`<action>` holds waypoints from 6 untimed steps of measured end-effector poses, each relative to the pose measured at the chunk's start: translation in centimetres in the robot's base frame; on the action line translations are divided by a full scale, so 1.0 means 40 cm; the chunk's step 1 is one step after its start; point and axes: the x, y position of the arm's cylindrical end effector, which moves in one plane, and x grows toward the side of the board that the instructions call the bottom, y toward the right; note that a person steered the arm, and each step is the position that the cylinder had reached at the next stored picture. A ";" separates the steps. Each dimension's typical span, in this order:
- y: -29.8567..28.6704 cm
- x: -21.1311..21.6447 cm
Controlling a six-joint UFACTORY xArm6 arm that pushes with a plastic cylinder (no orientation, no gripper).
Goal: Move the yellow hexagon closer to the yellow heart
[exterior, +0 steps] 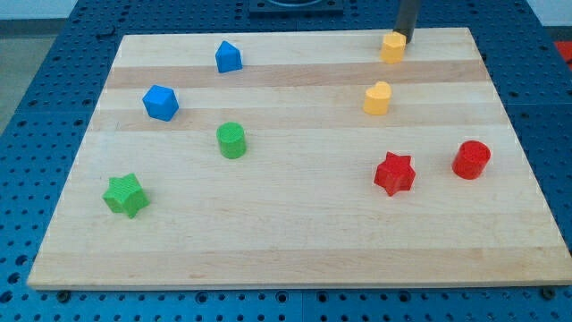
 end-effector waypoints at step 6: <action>-0.074 0.160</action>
